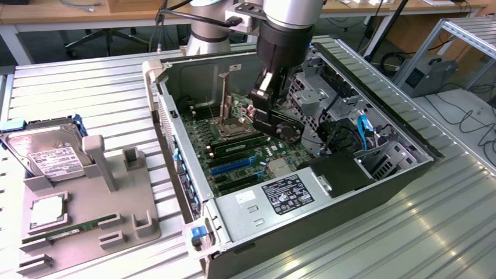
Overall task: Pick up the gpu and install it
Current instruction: 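Insert the gpu into the slot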
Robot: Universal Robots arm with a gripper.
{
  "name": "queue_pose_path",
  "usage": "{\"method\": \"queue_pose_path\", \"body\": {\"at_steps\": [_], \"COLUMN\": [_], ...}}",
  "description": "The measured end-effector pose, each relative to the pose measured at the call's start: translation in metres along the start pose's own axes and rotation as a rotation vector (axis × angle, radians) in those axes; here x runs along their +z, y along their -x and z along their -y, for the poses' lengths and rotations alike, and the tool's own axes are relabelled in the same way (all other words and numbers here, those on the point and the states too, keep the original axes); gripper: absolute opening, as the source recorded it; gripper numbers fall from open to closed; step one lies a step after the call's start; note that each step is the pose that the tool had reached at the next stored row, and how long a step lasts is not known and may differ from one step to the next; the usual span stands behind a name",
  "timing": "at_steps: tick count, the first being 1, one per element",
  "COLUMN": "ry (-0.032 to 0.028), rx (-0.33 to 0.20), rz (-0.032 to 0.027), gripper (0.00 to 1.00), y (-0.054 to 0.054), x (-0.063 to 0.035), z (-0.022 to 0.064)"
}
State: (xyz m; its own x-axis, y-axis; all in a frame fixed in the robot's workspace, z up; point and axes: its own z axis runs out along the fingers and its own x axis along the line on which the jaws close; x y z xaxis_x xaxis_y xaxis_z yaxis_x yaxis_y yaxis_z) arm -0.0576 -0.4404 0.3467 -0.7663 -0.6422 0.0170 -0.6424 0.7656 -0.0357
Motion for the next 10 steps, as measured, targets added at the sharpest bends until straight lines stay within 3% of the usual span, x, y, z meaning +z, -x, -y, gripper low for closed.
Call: {"method": "queue_pose_path", "body": {"at_steps": [8,10], "ry": [-0.0003,-0.0012], "rx": [-0.018,-0.057], "rz": [0.0007,0.002], "gripper": [0.26,0.26], "y": [0.0,0.0], "x": [0.0,0.0001], "z": [0.0,0.0]}}
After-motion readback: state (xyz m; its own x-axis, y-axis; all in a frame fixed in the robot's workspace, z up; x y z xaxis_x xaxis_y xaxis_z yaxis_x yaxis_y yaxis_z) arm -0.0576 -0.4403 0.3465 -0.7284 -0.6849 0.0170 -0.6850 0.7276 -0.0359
